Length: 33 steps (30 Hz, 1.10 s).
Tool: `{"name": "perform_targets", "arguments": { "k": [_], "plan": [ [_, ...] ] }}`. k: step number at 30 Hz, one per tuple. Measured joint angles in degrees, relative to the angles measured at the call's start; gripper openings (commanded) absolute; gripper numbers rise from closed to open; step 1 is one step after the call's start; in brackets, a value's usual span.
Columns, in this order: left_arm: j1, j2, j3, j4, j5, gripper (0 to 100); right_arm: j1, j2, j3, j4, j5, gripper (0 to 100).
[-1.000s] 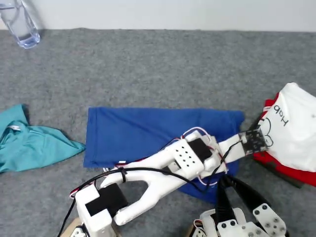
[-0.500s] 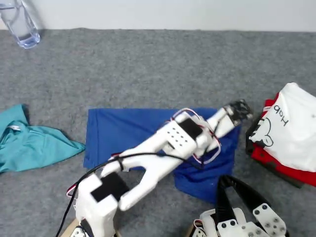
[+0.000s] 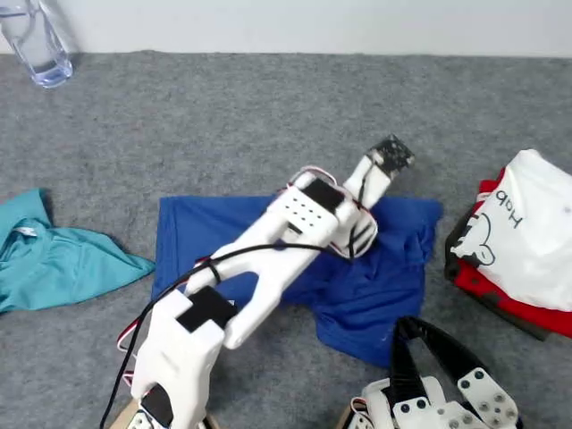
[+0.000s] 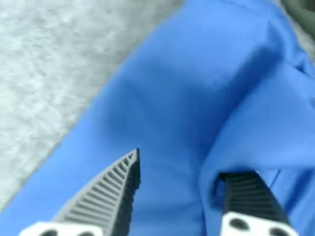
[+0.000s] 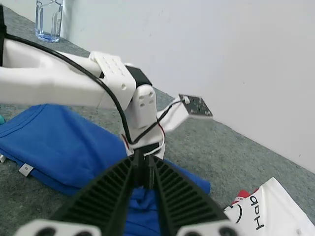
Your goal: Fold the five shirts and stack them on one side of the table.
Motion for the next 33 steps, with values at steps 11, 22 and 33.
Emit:
{"name": "perform_targets", "arguments": {
  "k": [11, 22, 33],
  "plan": [
    [-5.1, 0.0, -2.1, 0.7, 2.7, 22, 0.0, 0.0, 0.0, 0.0, 0.0, 1.1],
    [-6.3, 0.3, -1.9, 3.6, 3.3, 26, 0.0, 0.0, 4.2, 0.0, 0.0, 1.1],
    [-12.9, 0.3, -3.3, 14.2, 3.3, 25, 0.0, 0.0, 5.5, 0.0, 0.0, 1.1]
  ]
}}
